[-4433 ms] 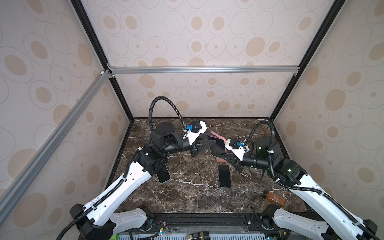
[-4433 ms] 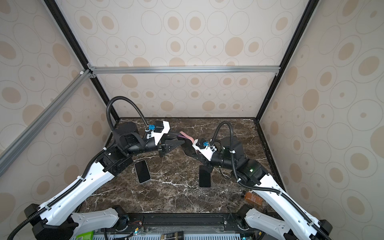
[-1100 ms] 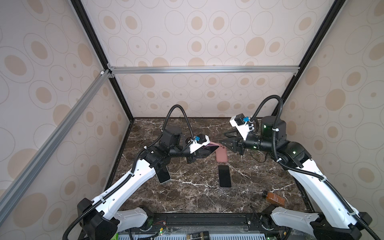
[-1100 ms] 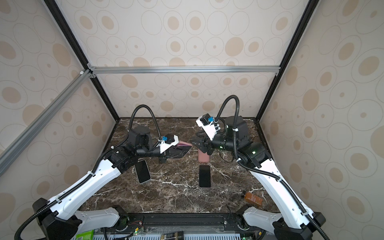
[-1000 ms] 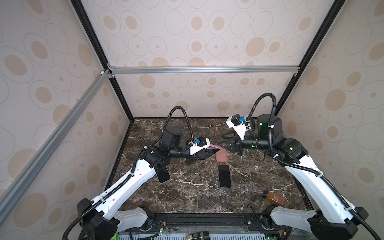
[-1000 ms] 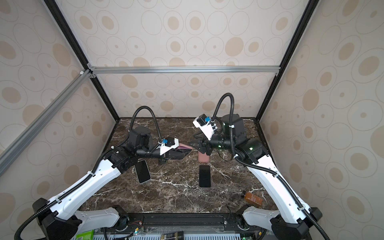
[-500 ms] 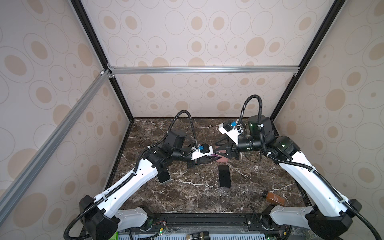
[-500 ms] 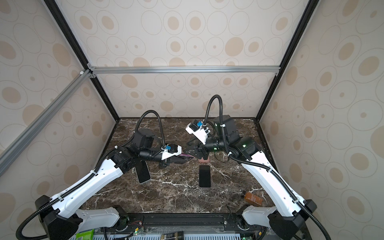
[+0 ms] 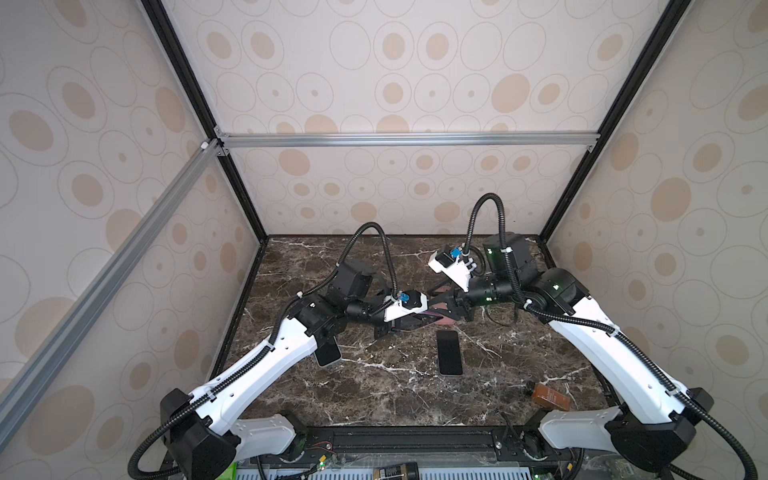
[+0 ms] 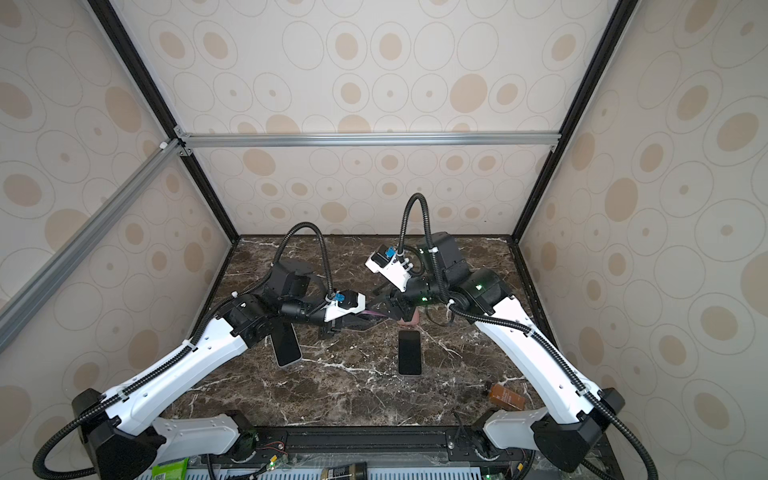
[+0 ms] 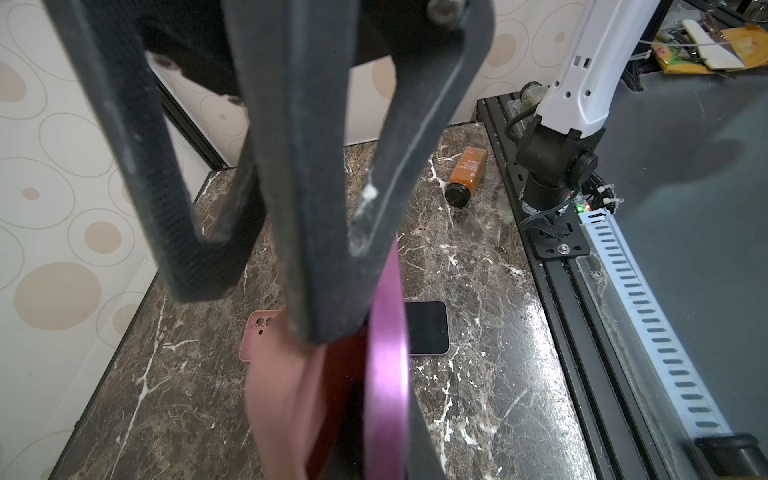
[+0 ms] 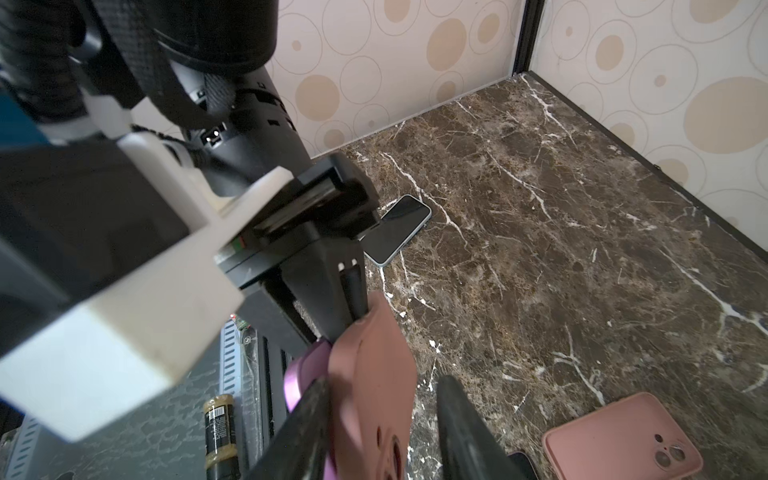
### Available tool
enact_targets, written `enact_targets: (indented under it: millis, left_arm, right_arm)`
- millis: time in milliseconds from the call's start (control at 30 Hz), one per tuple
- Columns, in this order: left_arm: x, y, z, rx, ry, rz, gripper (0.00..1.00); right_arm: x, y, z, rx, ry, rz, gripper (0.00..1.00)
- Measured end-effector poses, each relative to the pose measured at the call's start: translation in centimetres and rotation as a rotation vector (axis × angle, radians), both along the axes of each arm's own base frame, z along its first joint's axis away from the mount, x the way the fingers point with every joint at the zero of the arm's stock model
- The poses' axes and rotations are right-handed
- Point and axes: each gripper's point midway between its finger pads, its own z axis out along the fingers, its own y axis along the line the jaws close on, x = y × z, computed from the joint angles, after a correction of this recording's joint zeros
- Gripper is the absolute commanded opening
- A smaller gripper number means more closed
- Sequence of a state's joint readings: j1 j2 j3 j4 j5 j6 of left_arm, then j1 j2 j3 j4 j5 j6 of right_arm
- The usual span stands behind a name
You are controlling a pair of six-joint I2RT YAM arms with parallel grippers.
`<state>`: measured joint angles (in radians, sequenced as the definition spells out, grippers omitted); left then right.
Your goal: Take the phone out of the phone case
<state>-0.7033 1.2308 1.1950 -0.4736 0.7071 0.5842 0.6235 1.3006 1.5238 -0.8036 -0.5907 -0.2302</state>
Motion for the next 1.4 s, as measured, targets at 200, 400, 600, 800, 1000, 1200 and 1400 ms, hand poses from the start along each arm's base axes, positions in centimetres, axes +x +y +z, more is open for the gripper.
enact_targets:
  millis: [200, 400, 600, 800, 1000, 1200, 1400]
  left_arm:
    - [0.3, 0.2, -0.7, 0.019, 0.001, 0.022, 0.0]
    - [0.4, 0.3, -1.3, 0.03, 0.008, 0.031, 0.0]
    - [0.2, 0.5, -1.4, 0.018, 0.006, 0.037, 0.0]
    - [-0.1, 0.7, -1.2, 0.004, -0.005, 0.038, 0.0]
    - [-0.2, 0.8, -0.8, -0.015, -0.021, 0.046, 0.0]
    - [-0.1, 0.5, 0.5, -0.059, -0.054, 0.04, 0.0]
    - [-1.5, 0.6, 2.8, -0.138, -0.09, -0.009, 0.0]
  right_arm:
    - [0.5, -0.1, -1.1, -0.064, 0.005, -0.027, 0.42]
    - [0.7, 0.1, -2.1, -0.096, 0.015, -0.024, 0.38]
    - [0.2, 0.5, -2.3, -0.084, 0.042, 0.011, 0.32]
    - [-0.6, 0.9, -2.0, -0.057, 0.062, 0.05, 0.24]
    - [-0.7, 0.9, -1.5, -0.018, 0.101, 0.053, 0.19]
    - [1.3, -0.1, -0.9, 0.054, 0.176, -0.049, 0.13]
    - [5.4, -2.9, -3.2, 0.055, 0.242, -0.271, 0.0]
